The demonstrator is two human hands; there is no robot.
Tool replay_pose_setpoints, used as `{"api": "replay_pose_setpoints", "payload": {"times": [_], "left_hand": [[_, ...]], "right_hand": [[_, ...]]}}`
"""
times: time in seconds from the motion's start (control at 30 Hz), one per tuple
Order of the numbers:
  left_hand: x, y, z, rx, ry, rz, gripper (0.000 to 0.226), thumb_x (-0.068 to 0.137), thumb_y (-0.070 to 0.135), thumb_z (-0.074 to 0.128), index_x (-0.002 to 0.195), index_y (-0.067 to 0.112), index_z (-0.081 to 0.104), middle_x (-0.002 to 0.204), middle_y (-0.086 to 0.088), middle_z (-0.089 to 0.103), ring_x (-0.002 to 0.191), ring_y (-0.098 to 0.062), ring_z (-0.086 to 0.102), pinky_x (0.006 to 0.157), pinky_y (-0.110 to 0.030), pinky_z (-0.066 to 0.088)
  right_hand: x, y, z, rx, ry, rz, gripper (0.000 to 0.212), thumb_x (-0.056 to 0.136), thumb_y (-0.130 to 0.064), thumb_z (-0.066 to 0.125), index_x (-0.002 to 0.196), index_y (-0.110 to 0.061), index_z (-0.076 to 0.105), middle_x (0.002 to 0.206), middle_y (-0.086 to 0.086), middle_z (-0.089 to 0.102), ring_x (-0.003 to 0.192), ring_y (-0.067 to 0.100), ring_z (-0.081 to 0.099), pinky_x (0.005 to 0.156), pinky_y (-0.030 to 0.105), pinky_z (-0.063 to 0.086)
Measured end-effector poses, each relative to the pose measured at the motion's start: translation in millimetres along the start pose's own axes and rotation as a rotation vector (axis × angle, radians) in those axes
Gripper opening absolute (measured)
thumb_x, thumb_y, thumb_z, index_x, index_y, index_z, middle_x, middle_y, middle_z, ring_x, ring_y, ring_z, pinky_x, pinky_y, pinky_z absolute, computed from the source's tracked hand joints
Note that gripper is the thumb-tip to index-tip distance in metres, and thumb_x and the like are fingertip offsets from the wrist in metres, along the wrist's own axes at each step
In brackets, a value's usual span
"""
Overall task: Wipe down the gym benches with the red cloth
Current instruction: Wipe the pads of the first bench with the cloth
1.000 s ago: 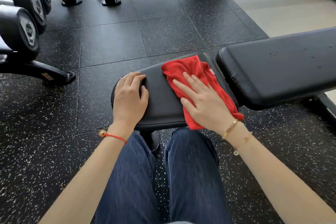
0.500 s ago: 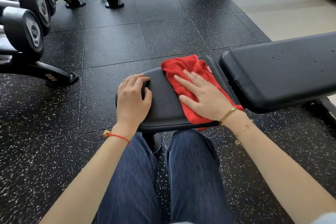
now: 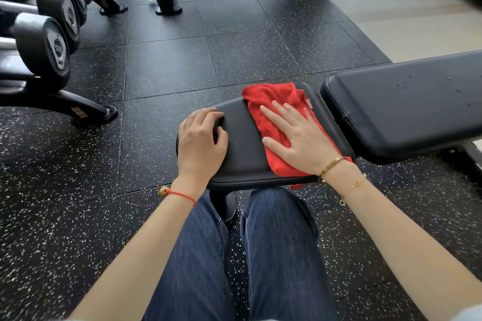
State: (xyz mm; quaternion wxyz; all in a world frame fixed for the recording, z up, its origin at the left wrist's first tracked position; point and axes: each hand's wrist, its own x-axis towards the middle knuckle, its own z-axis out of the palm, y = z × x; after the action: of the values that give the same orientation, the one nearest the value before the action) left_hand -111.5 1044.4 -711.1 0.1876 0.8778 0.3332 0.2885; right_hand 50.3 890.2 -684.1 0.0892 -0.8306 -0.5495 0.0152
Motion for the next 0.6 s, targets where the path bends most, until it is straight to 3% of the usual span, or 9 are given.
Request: {"api": "replay_pose_setpoints", "payload": {"times": [0.1, 0.2, 0.33, 0.6], "left_hand": [[0.6, 0.1, -0.5, -0.006, 0.001, -0.009, 0.029, 0.086, 0.017, 0.057, 0.114, 0.017, 0.065, 0.124, 0.002, 0.064, 0.123, -0.02, 0.053, 0.109, -0.037, 0.034], [0.3, 0.8, -1.4, -0.005, -0.001, -0.01, 0.029, 0.086, 0.017, 0.057, 0.113, 0.018, 0.065, 0.123, 0.002, 0.064, 0.122, -0.021, 0.053, 0.109, -0.038, 0.035], [0.3, 0.0, -1.4, 0.004, -0.01, -0.006, 0.029, 0.087, 0.018, 0.056, 0.114, 0.018, 0.065, 0.124, 0.002, 0.063, 0.123, -0.021, 0.052, 0.109, -0.039, 0.034], [-1.2, 3.4, -4.5, -0.038, 0.0, -0.035, 0.028, 0.087, 0.014, 0.055, 0.114, 0.015, 0.064, 0.123, 0.001, 0.063, 0.121, -0.021, 0.053, 0.109, -0.039, 0.035]], "right_hand": [[1.1, 1.3, -4.0, -0.211, 0.032, 0.061, 0.065, 0.091, -0.064, 0.028, 0.15, -0.043, 0.01, 0.159, -0.01, 0.018, 0.148, 0.019, 0.014, 0.116, 0.057, -0.007], [1.6, -6.9, -4.2, -0.299, 0.065, 0.031, 0.067, 0.093, -0.061, 0.026, 0.152, -0.032, 0.015, 0.158, 0.001, 0.024, 0.148, 0.024, 0.013, 0.117, 0.055, -0.006], [6.7, -9.2, 0.0, -0.032, -0.022, 0.006, 0.064, 0.097, -0.044, 0.038, 0.153, -0.027, 0.013, 0.161, 0.007, 0.009, 0.149, 0.023, 0.006, 0.121, 0.039, -0.003], [53.8, -26.7, 5.3, 0.06, -0.048, 0.14, 0.056, 0.099, -0.032, 0.036, 0.151, -0.035, 0.016, 0.162, 0.004, 0.002, 0.149, 0.024, 0.003, 0.12, 0.04, -0.002]]}}
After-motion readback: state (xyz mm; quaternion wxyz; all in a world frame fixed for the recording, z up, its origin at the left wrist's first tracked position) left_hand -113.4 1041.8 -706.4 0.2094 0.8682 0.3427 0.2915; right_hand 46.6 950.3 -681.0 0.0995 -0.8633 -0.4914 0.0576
